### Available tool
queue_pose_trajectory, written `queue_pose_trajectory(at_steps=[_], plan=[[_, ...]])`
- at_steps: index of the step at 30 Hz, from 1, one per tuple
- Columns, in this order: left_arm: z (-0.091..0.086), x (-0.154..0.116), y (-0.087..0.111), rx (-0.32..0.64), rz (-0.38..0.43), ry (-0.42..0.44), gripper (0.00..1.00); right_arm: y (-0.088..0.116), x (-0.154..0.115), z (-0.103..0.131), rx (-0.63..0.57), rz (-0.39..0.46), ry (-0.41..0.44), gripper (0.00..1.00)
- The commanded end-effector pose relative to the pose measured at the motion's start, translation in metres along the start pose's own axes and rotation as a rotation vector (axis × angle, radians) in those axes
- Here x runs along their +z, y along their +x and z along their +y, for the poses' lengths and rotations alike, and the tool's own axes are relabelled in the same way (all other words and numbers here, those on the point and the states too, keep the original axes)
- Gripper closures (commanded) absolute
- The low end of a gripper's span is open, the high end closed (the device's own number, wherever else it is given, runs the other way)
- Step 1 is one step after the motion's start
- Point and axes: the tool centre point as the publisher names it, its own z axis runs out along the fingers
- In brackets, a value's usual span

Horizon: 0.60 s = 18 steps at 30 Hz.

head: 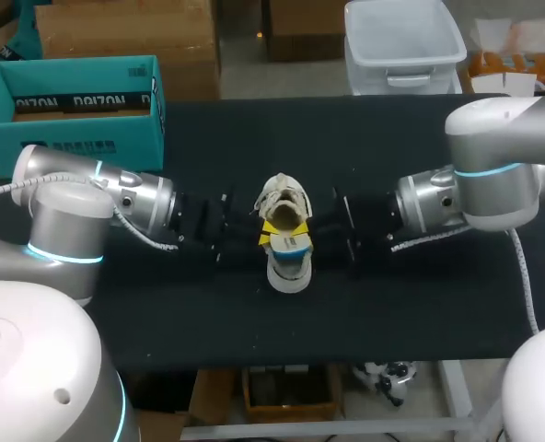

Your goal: Open the shoe tongue, take the insole out of the shoe, put the insole back into the shoe, and pack the shoe into the shoebox

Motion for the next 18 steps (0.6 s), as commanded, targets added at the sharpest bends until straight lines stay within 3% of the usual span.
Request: queue_pose_trajectory(at_steps=[1,4,6,12,15,18], plan=[[-0.001,0.007,0.001,-0.001,-0.009,0.005,1.0,0.0,0.005,-0.01,-0.001,-0.004,-0.025,0.64],[-0.002,0.006,0.001,-0.002,-0.01,0.01,1.0,-0.001,0.003,-0.023,-0.008,-0.009,-0.047,0.51],[-0.002,0.005,0.002,-0.006,-0.012,0.016,1.0,-0.002,0.001,-0.029,-0.01,-0.008,-0.063,0.48],[-0.002,0.004,0.006,-0.015,-0.012,0.016,1.0,-0.006,-0.009,-0.047,-0.016,0.006,-0.084,0.58],[-0.003,0.004,0.007,-0.018,-0.014,0.018,1.0,-0.009,-0.01,-0.048,-0.012,0.006,-0.089,0.71],[-0.005,0.003,0.007,-0.017,-0.016,0.021,1.0,-0.012,-0.009,-0.046,-0.006,0.009,-0.085,0.74]])
